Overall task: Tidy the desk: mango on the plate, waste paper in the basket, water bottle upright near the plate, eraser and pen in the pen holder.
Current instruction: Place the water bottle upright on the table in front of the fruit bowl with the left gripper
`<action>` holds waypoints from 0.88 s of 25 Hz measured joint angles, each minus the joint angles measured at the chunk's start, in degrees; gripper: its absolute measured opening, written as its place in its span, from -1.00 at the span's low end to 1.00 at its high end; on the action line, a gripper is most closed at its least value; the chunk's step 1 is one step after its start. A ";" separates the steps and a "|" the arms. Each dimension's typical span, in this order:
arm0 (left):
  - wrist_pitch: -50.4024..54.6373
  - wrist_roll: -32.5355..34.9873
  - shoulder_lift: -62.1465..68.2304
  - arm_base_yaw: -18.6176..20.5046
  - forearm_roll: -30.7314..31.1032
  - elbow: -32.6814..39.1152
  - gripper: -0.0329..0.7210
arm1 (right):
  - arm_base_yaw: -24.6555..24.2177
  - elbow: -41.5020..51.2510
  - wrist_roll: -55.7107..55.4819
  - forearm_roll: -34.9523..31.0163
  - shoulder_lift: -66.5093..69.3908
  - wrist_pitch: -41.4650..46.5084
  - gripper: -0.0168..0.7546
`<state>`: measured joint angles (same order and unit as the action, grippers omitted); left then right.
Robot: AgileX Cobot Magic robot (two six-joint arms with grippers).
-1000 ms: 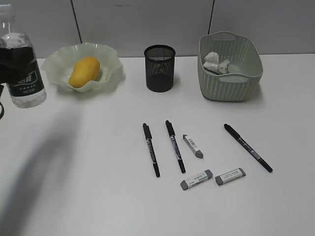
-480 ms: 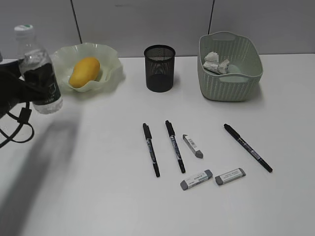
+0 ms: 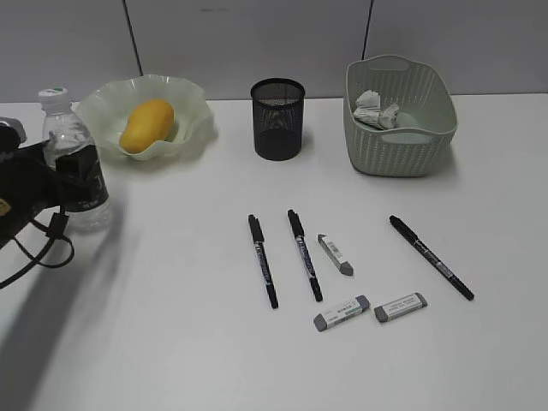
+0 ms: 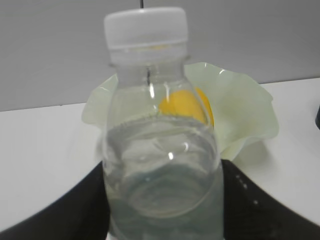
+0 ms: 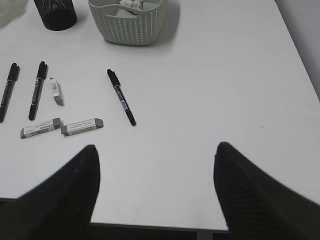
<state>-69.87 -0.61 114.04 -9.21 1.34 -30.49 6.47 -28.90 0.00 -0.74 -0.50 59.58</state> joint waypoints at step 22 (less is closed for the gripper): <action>0.44 0.25 -2.83 0.00 6.50 0.80 0.64 | 0.00 0.00 0.00 0.00 0.00 0.00 0.50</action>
<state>-69.42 -0.36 111.21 -9.21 7.84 -29.70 6.47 -28.90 0.00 -0.74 -0.50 59.58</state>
